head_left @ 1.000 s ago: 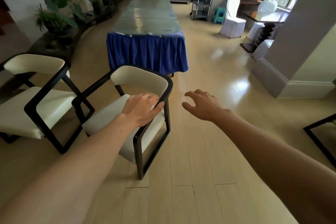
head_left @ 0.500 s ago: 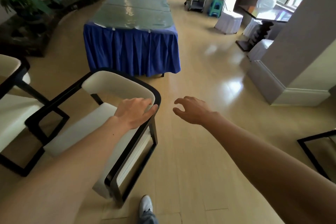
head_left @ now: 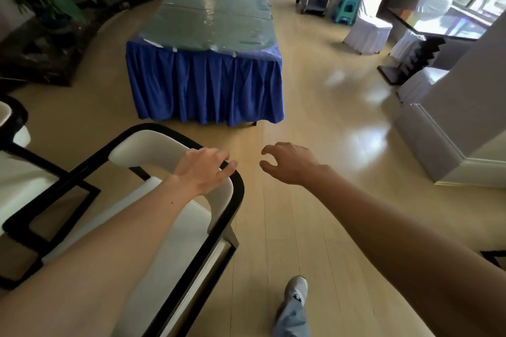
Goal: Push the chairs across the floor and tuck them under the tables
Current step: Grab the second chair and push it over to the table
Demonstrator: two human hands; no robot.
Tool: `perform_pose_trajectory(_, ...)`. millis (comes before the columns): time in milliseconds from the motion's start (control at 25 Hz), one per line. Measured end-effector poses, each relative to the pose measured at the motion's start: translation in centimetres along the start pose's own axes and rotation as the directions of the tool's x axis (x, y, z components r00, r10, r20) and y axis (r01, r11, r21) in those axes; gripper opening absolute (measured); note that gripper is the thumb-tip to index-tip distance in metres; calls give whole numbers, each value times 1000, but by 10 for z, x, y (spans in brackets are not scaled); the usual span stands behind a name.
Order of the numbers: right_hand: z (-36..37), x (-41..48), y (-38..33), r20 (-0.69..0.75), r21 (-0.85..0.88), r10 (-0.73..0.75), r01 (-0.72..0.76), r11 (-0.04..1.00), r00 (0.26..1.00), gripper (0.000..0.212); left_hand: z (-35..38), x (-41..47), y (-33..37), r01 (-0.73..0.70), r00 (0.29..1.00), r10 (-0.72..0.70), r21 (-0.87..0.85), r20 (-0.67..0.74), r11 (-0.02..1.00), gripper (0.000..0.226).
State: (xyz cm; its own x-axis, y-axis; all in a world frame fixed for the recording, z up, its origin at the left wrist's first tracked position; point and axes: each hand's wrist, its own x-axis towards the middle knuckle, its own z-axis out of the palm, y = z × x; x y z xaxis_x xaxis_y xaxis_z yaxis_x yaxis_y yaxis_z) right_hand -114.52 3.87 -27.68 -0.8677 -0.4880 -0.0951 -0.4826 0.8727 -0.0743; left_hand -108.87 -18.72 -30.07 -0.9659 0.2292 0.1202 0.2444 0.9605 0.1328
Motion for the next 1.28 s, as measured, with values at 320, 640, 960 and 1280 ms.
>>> perform_pose_trajectory(320, -8, 116, 107, -20, 40, -218, 218, 975, 976, 44, 16, 121, 15, 233, 972, -233, 23, -28, 972, 56)
perform_pose_trajectory(640, -16, 195, 158, -53, 38, -379, 381, 924, 924, 47, 19, 176, 15, 380, 925, -378, 85, -40, 921, 42)
perform_pose_trajectory(960, -10, 302, 140, 10, 36, -599, 598, 801, 801, 47, 36, 208, -24, 595, 804, -592, 59, -60, 802, 47)
perform_pose_trajectory(1280, -4, 422, 66, 176, -76, -793, 811, 580, 584, 48, 69, 231, -95, 780, 626, -776, 58, -76, 623, 53)
